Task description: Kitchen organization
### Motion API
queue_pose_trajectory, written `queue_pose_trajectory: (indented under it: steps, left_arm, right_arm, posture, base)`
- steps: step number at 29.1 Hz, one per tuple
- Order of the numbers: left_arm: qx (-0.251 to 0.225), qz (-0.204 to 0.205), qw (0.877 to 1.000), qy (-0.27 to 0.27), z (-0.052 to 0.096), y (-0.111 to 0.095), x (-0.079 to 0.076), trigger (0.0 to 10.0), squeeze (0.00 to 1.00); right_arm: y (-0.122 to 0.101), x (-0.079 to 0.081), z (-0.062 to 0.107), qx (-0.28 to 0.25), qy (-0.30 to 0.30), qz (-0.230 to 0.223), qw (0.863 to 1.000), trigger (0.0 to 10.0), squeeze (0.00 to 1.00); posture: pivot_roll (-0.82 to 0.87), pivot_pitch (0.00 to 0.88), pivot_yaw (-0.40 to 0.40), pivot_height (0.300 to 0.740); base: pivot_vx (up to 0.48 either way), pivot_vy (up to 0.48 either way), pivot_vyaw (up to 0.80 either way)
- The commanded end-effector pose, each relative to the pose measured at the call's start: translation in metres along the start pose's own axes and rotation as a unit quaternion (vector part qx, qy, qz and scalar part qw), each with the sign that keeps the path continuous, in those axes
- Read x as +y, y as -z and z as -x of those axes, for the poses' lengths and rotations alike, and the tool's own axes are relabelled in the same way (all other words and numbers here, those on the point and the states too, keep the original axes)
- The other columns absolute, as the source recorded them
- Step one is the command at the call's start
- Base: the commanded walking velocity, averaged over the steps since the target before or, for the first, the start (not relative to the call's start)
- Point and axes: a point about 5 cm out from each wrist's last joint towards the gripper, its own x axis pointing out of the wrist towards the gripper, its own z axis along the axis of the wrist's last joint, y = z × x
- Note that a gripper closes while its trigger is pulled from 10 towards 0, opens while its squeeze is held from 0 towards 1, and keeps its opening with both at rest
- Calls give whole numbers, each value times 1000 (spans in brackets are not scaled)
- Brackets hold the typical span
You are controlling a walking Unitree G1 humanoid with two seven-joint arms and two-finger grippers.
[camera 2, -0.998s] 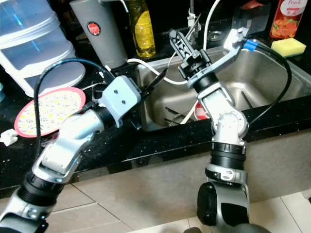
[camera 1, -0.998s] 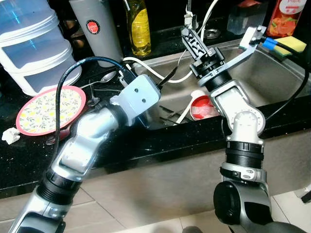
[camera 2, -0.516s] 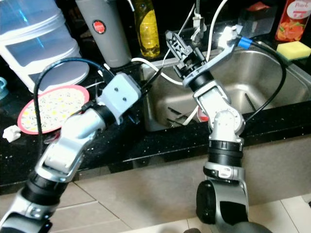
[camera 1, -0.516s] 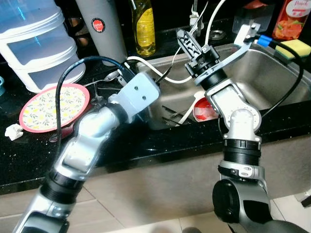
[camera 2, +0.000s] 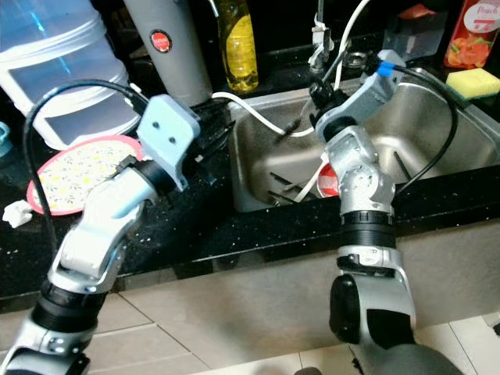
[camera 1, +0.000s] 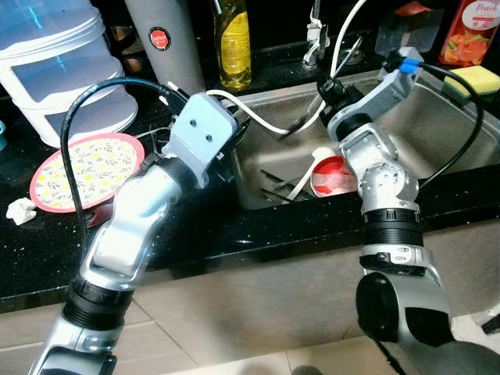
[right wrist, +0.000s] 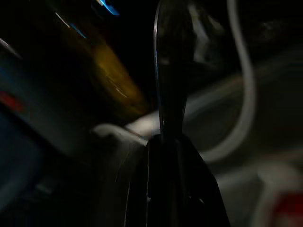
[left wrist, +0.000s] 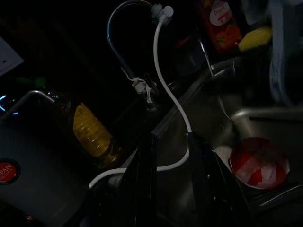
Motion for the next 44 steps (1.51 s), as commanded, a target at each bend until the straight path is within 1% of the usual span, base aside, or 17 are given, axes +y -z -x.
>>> queue_pose_trajectory:
  steps: [1,4,5,9,10,11,12,15,18,21,22,24,25,27,30,34,44]
  left_arm:
    - [11,13,1000,-7,3,4,2,10000,0]
    - [19,12,1000,-17,4,8,5,10000,0]
    - [25,10,999,-27,4,11,6,10000,0]
    - [43,12,996,-71,9,20,17,10000,0]
    - [47,3,995,-92,13,22,24,10000,0]
    - [47,3,995,-92,13,22,24,10000,0]
    - [65,-19,987,-148,26,29,46,10000,0]
    - [101,-46,970,-216,48,41,73,10000,0]
    - [114,-55,964,-236,57,46,81,10000,0]
    - [166,-89,931,-314,94,64,114,10000,0]
    - [166,-89,931,-314,94,64,114,10000,0]
    - [229,-130,892,-367,127,85,134,10000,0]
    - [229,-130,892,-367,127,85,134,10000,0]
    - [265,-145,865,-400,149,97,144,10000,0]
    - [274,-146,850,-426,163,102,151,10000,0]
    - [286,-156,847,-420,188,111,160,10000,0]
    - [327,-156,842,-399,212,132,162,10000,0]
  right_arm:
    - [20,-1,1,36,14,23,999,10000,0]
    - [31,-6,1,51,30,59,997,10000,43]
    - [35,-8,1,57,31,72,995,10000,1000]
    - [36,-11,0,59,33,121,990,10000,1000]
    - [34,-11,-1,58,33,136,988,10000,0]
    - [34,-11,-1,58,33,136,988,10000,0]
    - [31,-11,-3,52,34,154,986,10000,0]
    - [28,-7,-4,38,25,151,988,10000,0]
    - [27,-5,-4,31,22,151,988,10000,0]
    - [26,-3,-4,21,20,150,988,10000,0]
    - [26,-3,-4,21,20,150,988,10000,0]
    - [26,-3,-3,18,18,146,989,10000,0]
    - [26,-3,-3,18,18,146,989,10000,0]
    - [27,-5,-1,17,18,146,989,10000,0]
    - [28,-6,1,16,17,147,989,10000,0]
    - [14,-4,3,-21,3,139,990,10000,0]
    - [-8,7,7,-83,-34,124,988,10000,0]
  posture:
    - [-45,0,96,740]
    - [-49,0,90,740]
    - [-54,0,81,740]
    - [-69,0,68,740]
    - [-70,0,60,740]
    - [-70,0,60,740]
    - [-67,0,50,740]
    - [-69,0,51,740]
    - [-69,0,52,740]
    - [-66,0,55,740]
    - [-66,0,55,740]
    - [-55,0,60,740]
    - [-55,0,60,740]
    - [-55,0,53,740]
    - [-69,0,46,740]
    - [-98,0,50,740]
    - [-125,0,55,740]
  base:
    - [0,0,0]
    - [0,0,0]
    - [0,0,0]
    - [0,0,0]
    - [0,0,0]
    - [0,0,0]
    - [0,0,0]
    - [0,0,0]
    - [0,0,0]
    - [0,0,0]
    - [0,0,0]
    - [0,0,0]
    - [0,0,0]
    - [0,0,0]
    - [0,0,0]
    - [0,0,0]
    - [0,0,0]
